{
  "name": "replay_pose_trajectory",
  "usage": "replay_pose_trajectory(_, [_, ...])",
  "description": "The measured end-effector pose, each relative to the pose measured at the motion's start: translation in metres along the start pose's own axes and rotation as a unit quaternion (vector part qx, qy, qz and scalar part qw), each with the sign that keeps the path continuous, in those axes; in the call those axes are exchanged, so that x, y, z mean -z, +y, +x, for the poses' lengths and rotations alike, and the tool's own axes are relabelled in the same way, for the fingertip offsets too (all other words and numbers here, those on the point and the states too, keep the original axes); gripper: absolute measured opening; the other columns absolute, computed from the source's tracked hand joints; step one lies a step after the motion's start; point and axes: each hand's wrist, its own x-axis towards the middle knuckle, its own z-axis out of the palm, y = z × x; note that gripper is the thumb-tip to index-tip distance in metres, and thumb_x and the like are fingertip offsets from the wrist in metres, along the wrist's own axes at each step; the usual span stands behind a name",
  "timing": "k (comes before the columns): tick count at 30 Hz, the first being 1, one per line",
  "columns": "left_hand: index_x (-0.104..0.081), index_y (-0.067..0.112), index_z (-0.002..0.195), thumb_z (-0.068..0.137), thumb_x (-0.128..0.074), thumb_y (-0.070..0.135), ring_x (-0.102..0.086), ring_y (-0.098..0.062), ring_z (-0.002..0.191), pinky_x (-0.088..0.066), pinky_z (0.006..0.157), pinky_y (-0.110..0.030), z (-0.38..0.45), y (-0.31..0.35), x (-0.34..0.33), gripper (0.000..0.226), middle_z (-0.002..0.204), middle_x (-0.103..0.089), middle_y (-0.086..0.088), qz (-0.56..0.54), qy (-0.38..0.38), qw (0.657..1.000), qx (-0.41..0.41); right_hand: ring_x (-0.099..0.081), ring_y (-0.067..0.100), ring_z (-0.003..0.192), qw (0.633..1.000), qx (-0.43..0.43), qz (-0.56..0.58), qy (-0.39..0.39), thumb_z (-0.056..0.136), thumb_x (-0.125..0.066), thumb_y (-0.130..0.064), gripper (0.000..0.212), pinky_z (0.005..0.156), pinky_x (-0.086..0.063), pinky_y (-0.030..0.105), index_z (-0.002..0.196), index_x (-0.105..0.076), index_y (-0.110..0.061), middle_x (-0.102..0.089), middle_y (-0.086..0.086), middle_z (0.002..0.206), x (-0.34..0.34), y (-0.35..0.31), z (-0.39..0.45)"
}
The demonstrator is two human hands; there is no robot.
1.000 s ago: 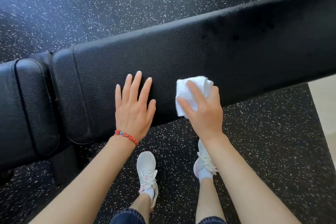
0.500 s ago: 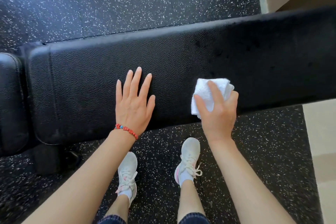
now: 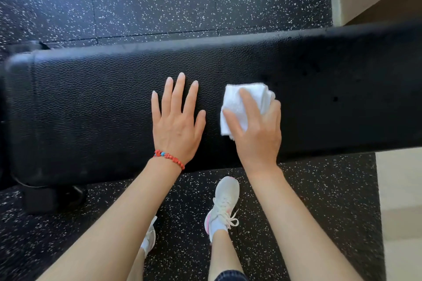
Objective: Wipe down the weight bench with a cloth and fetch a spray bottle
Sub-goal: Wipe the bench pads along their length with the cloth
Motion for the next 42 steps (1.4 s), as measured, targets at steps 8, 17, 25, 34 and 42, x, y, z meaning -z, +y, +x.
replay_pose_trajectory(8, [-0.042,0.009,0.138,0.092,-0.039,0.032,-0.029,-0.036,0.136,-0.017,0.110,-0.055,-0.001,0.000,-0.006,0.052,0.147,-0.035,-0.017,0.027,0.010,1.000,-0.005,-0.053,0.040,0.090,0.999,0.035,0.013,-0.029,0.079,-0.069,-0.033,0.040,0.065,-0.050,0.041,0.113,-0.064,-0.013,-0.053,0.028,0.103,-0.009,-0.007,0.065])
replay_pose_trajectory(17, [-0.043,0.007,0.137,0.091,-0.039,0.030,-0.029,-0.037,0.135,-0.016,0.110,-0.054,0.004,0.028,0.000,0.051,0.146,-0.036,-0.019,0.008,0.018,1.000,0.013,-0.054,0.033,0.071,0.998,0.062,-0.010,-0.007,0.083,-0.065,-0.034,0.035,0.059,-0.050,0.033,0.108,-0.065,-0.010,-0.054,0.022,0.085,0.023,0.043,-0.014])
replay_pose_trajectory(25, [-0.043,0.008,0.138,0.092,-0.037,0.031,-0.029,-0.037,0.136,-0.017,0.110,-0.056,0.018,0.049,-0.012,0.051,0.147,-0.035,-0.017,0.010,-0.003,1.000,0.000,-0.053,0.034,0.068,0.998,0.057,-0.005,-0.035,0.076,-0.074,-0.029,0.035,0.053,-0.049,0.034,0.104,-0.068,-0.009,-0.053,0.022,0.080,0.036,0.056,0.023])
replay_pose_trajectory(34, [-0.042,0.009,0.138,0.092,-0.038,0.031,-0.029,-0.037,0.136,-0.015,0.111,-0.054,0.017,0.048,-0.015,0.051,0.146,-0.036,-0.018,0.020,0.004,1.000,-0.005,-0.048,0.036,0.102,1.000,-0.008,0.007,-0.009,0.086,-0.059,-0.038,0.040,0.078,-0.045,0.037,0.121,-0.058,-0.017,-0.048,0.025,0.116,0.018,0.051,0.086])
replay_pose_trajectory(42, [-0.045,0.008,0.136,0.091,-0.041,0.029,-0.031,-0.037,0.135,-0.018,0.110,-0.056,0.026,0.068,-0.010,0.050,0.145,-0.039,-0.018,-0.003,0.003,1.000,-0.031,-0.046,0.024,0.075,1.000,-0.018,-0.008,0.000,0.084,-0.058,-0.041,0.041,0.060,-0.049,0.030,0.117,-0.057,-0.017,-0.038,0.010,0.092,0.056,0.098,-0.041])
